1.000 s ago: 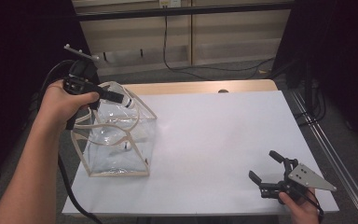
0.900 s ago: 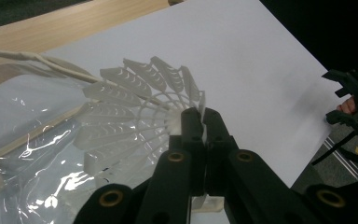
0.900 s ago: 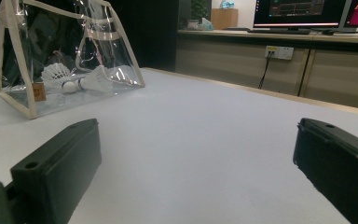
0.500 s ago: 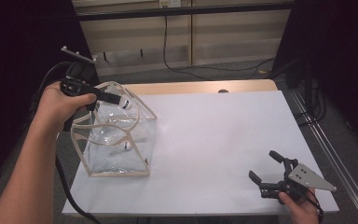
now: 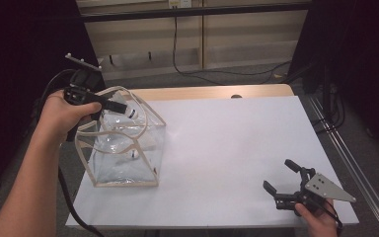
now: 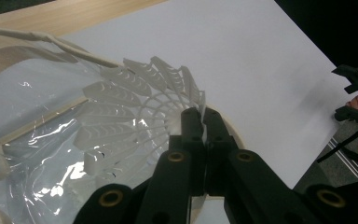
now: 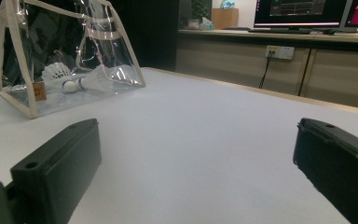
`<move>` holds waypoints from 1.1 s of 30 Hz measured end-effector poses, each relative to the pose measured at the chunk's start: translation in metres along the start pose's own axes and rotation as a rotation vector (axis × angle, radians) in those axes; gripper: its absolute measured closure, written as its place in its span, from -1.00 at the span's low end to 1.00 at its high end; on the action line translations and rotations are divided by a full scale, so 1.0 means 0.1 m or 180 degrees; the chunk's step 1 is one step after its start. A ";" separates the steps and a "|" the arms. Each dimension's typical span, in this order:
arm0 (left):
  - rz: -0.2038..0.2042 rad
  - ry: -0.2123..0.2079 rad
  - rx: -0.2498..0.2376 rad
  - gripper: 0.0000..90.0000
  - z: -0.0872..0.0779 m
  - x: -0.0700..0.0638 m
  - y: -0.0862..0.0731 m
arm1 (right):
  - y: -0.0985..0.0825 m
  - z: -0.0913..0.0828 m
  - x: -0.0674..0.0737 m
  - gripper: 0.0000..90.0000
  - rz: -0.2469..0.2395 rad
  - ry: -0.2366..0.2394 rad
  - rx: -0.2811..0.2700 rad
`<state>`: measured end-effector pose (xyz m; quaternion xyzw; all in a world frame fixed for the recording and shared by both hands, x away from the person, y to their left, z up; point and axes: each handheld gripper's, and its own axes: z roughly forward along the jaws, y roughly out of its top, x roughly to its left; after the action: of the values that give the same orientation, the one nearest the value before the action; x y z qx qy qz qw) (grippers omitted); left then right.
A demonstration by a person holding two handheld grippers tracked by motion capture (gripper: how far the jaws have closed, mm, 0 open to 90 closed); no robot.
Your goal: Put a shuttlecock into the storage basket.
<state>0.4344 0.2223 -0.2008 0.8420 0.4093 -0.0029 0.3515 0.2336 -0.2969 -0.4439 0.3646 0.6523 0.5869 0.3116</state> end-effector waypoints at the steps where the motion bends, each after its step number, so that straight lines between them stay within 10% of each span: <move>1: 0.0013 -0.0009 0.0008 1.00 0.00 0.01 0.00 | 0.00 0.00 0.00 -0.99 -0.0001 0.0001 0.0002; 33: -0.0014 -0.0034 0.0073 1.00 0.16 0.05 -0.07 | 0.00 0.00 0.00 -0.99 0.0000 0.0008 -0.0002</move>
<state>0.4374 0.2185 -0.2184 0.8451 0.4092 -0.0128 0.3439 0.2336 -0.2968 -0.4440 0.3638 0.6526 0.5875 0.3109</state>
